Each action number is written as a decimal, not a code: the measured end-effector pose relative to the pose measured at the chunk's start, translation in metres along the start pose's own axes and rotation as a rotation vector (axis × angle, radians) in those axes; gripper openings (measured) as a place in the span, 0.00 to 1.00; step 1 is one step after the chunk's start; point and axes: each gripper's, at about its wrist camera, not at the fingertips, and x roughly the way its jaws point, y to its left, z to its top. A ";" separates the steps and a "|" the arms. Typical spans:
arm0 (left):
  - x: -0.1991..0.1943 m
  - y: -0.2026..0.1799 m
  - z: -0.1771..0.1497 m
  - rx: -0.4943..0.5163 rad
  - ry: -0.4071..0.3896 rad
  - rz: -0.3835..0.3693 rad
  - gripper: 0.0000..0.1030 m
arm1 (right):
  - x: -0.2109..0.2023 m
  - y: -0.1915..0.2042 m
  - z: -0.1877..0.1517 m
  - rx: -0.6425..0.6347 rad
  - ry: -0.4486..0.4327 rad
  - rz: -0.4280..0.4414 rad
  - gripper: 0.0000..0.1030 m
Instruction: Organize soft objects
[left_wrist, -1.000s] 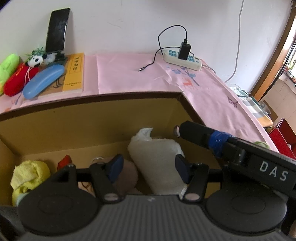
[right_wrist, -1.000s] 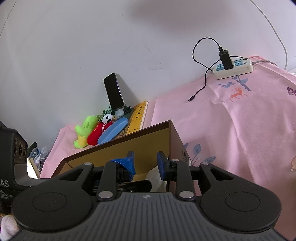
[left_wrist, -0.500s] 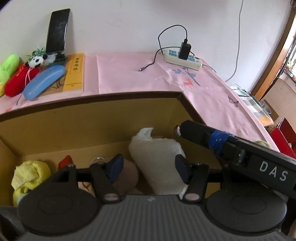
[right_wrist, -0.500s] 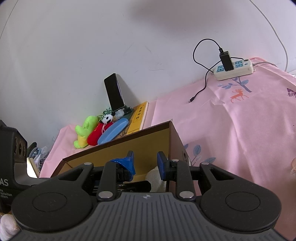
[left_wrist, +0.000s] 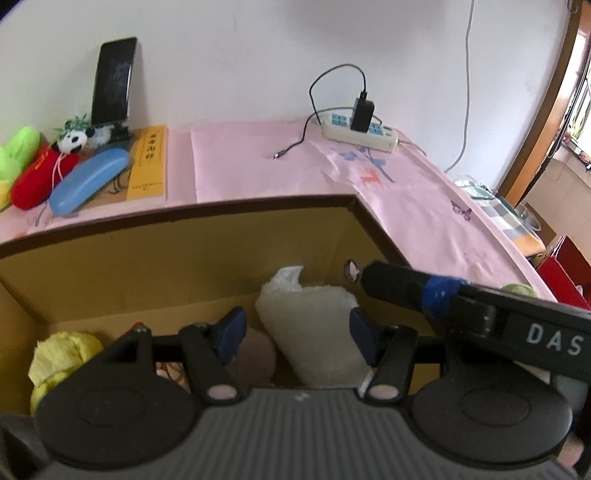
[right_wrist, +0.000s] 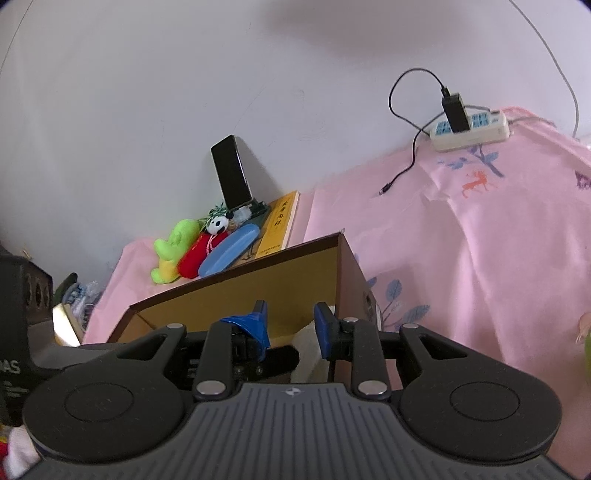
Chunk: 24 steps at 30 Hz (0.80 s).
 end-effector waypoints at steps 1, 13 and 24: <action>-0.001 -0.001 0.000 0.004 -0.005 0.003 0.59 | -0.002 0.000 0.000 0.011 0.006 0.002 0.10; -0.030 -0.029 -0.001 0.056 -0.135 0.136 0.59 | -0.053 -0.011 0.005 -0.029 -0.072 -0.002 0.11; -0.057 -0.093 -0.004 0.055 -0.175 0.100 0.59 | -0.102 -0.053 0.013 -0.052 -0.086 -0.017 0.12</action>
